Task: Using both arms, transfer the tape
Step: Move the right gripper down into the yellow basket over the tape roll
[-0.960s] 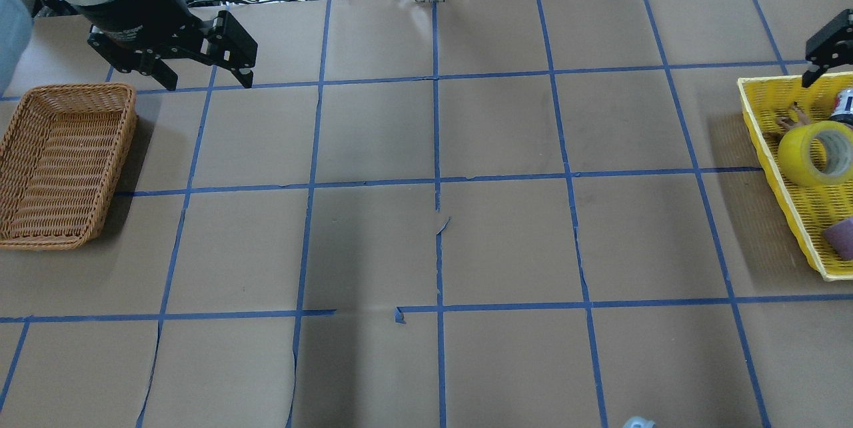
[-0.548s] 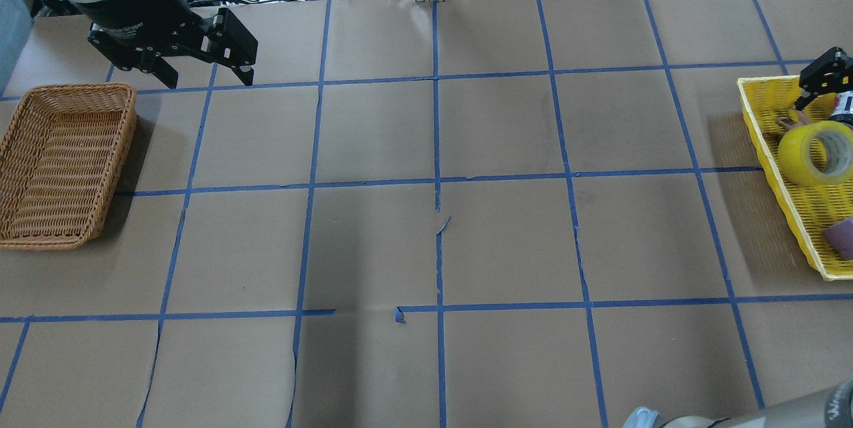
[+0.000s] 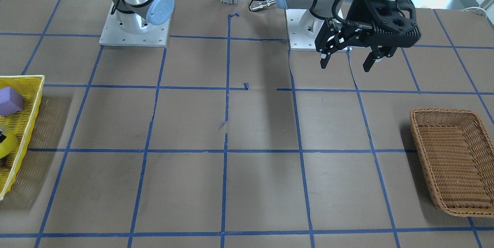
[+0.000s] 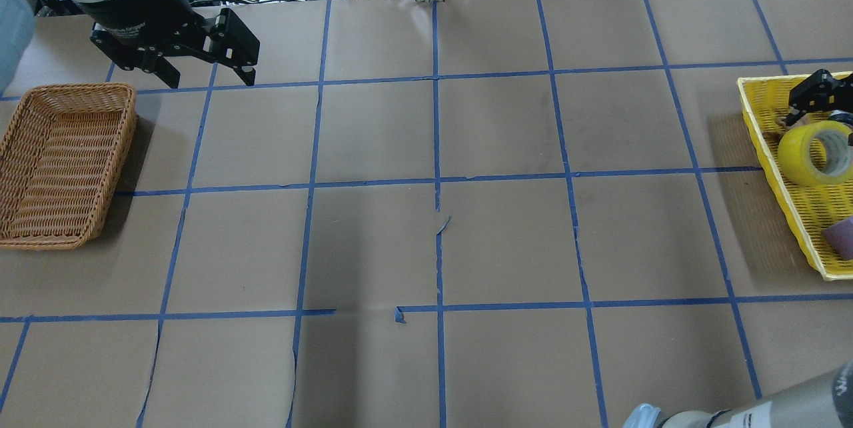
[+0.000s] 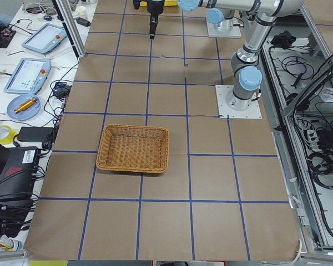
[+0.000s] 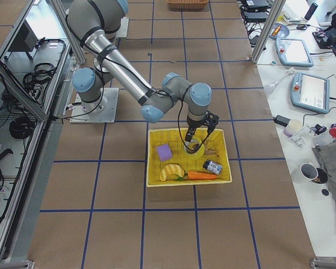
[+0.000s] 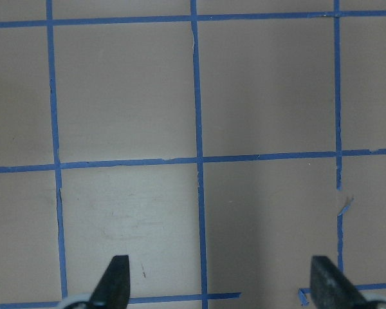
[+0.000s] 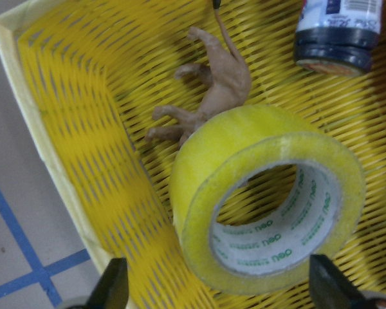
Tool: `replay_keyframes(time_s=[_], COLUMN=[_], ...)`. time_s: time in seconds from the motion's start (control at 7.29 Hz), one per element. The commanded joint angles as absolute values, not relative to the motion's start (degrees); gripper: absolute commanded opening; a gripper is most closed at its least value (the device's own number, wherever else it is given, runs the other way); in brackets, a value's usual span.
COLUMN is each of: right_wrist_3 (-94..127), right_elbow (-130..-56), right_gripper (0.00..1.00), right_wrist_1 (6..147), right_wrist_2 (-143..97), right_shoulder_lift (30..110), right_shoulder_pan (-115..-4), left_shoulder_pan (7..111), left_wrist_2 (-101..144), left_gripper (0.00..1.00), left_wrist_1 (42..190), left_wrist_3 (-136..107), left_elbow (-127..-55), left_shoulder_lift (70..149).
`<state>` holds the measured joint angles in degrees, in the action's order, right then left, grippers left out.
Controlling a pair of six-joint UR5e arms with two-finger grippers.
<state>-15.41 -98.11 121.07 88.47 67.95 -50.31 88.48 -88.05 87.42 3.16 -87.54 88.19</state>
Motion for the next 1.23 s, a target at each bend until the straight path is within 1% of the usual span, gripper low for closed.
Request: replay_keyframes(time_s=[0.0, 0.14, 0.27, 0.41, 0.55, 0.69, 0.96, 1.1], right_wrist_3=[-15.4, -14.9, -14.7, -14.6, -14.9, -14.7, -14.7, -14.8], right_elbow=[-97.6, -97.7, -97.6, -97.8, -97.8, -97.8, -97.6, -97.6], right_gripper=[1.00, 1.00, 0.98, 0.75, 0.31, 0.00, 0.00, 0.00], right_wrist_1=[123.7, 125.3, 126.6, 128.0, 128.1, 128.0, 126.9, 126.4], right_wrist_2=[88.1, 85.5, 84.2, 84.1, 84.1, 84.3, 84.3, 84.3], right_shoulder_lift=[65.8, 65.3, 64.3, 64.2, 64.2, 64.5, 66.0, 68.6], right_shoulder_pan=[-49.3, -49.3, -49.3, -49.3, -49.3, -49.3, -49.4, -50.1], left_shoulder_pan=[88.3, 88.5, 88.4, 88.4, 88.3, 88.4, 88.3, 88.2], left_wrist_2=[-87.4, -87.7, -87.5, -87.5, -87.6, -88.0, -87.9, -87.5], left_gripper=[1.00, 1.00, 1.00, 1.00, 1.00, 1.00, 1.00, 1.00], left_wrist_1=[87.5, 87.5, 87.5, 87.5, 87.5, 87.5, 87.5, 87.5], left_wrist_3=[3.2, 3.1, 3.1, 3.1, 3.2, 3.3, 3.3, 3.3], left_elbow=[-87.3, -87.3, -87.4, -87.4, -87.3, -87.3, -87.3, -87.3], left_shoulder_lift=[88.2, 88.2, 88.2, 88.2, 88.2, 88.3, 88.2, 88.3])
